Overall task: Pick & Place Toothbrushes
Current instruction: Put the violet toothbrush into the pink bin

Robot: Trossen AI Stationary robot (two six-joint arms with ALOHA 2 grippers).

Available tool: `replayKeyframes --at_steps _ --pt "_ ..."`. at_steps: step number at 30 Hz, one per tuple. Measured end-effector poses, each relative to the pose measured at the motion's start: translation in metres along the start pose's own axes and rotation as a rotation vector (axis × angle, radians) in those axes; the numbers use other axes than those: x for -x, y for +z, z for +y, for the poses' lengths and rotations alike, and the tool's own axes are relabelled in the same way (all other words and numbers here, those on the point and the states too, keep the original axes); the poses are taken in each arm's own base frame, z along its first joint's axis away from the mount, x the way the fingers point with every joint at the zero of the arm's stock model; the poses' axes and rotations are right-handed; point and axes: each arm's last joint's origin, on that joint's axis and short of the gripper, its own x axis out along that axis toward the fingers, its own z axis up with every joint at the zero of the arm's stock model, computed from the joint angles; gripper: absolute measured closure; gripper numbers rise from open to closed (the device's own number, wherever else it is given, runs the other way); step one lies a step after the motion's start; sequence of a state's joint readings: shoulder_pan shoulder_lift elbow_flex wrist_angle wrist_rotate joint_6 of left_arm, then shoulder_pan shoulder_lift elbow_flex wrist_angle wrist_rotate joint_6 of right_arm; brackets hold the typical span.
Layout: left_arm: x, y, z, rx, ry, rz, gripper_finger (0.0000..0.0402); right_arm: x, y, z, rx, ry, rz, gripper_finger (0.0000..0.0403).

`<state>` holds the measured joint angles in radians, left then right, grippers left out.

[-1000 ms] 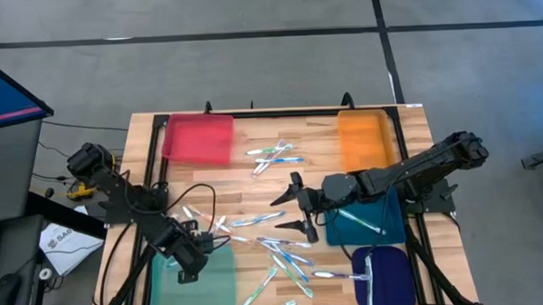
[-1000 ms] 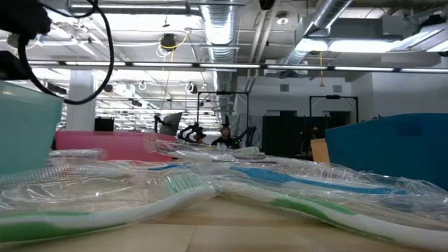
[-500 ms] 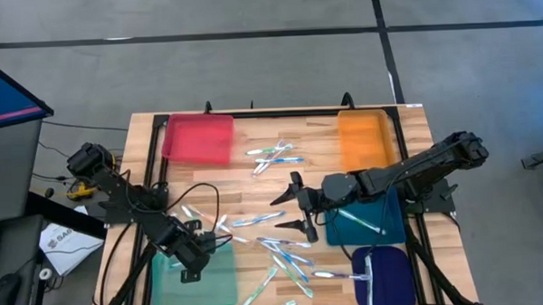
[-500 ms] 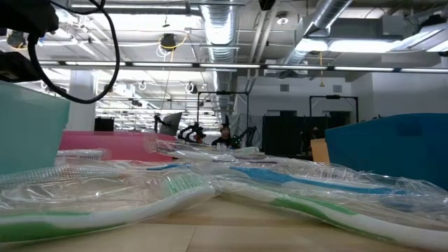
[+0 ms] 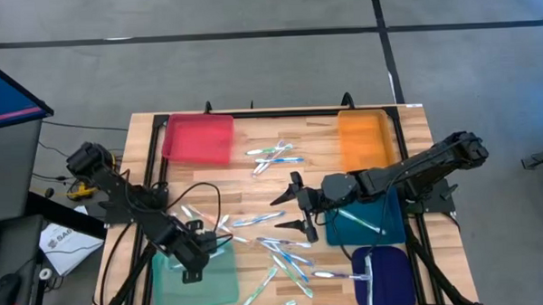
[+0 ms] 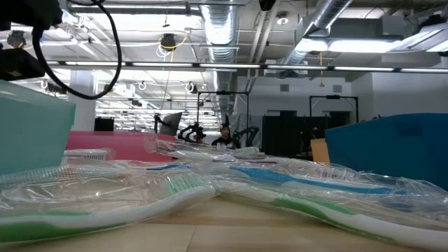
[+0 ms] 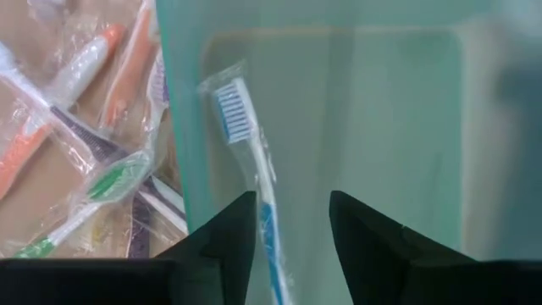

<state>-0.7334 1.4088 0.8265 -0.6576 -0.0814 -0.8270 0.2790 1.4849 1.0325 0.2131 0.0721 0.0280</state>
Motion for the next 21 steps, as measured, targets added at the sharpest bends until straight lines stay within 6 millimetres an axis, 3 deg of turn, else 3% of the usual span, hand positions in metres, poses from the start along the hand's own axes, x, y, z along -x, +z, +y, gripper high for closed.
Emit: replayKeyframes --at_steps 13,21 --pt "0.049 0.008 0.006 0.068 -0.181 -0.207 0.0266 0.0 0.0 -0.001 -0.001 -0.004 0.0 0.0127" --pt "0.069 0.016 0.003 0.007 -0.257 -0.4 0.0266 0.0 0.0 -0.003 -0.001 -0.008 0.004 0.0127"
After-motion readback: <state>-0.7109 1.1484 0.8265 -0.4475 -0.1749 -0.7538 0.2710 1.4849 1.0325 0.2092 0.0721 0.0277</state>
